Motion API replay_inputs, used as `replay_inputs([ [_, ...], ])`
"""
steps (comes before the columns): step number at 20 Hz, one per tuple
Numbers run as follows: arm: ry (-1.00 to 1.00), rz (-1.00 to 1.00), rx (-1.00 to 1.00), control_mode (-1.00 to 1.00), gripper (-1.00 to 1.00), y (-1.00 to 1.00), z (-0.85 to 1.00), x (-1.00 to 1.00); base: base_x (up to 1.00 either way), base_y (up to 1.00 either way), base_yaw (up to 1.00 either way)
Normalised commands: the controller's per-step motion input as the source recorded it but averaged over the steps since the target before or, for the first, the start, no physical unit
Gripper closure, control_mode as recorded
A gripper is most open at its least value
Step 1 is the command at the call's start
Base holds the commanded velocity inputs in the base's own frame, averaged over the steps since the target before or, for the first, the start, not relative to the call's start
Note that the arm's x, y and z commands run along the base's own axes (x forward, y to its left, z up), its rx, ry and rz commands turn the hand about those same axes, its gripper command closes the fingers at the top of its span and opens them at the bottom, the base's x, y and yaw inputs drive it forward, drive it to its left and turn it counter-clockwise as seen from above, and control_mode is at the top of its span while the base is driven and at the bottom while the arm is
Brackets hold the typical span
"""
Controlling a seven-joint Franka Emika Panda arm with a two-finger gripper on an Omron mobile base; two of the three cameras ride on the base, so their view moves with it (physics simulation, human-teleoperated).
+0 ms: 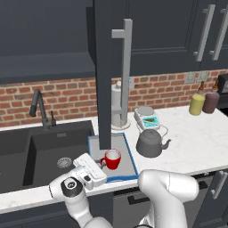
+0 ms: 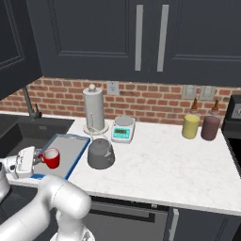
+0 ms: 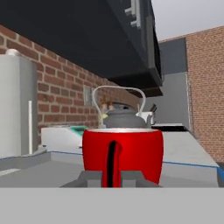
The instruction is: Pick the kettle from the counter and place it on the tray. Then pick the mug from the cabinet and place it on the tray. Then close the cabinet doors.
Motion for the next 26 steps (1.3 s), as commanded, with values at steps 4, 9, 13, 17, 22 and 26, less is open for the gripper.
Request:
replay_inputs([
  [4, 0.02, 0.0, 0.0, -1.0, -1.0, 0.04, -0.04, -0.04, 0.0, 0.0, 0.0],
  [9, -0.01, 0.0, 0.0, -1.0, -1.0, 0.01, 0.0, -0.29, 0.0, 0.0, 0.0],
  [13, -0.03, -0.02, 0.0, -1.0, -1.0, 0.02, 0.0, -0.3, 0.0, 0.0, 0.0],
  [17, 0.0, -0.03, 0.0, -1.0, -1.0, 0.02, 0.1, -0.33, 0.0, 0.0, 0.0],
  [22, -0.03, -0.06, 0.0, -1.0, -1.0, 0.08, 0.43, -0.48, 0.0, 0.0, 0.0],
  [26, -0.05, -0.02, 0.0, -1.0, -1.0, 0.13, 0.65, -0.57, 0.0, 0.0, 0.0],
])
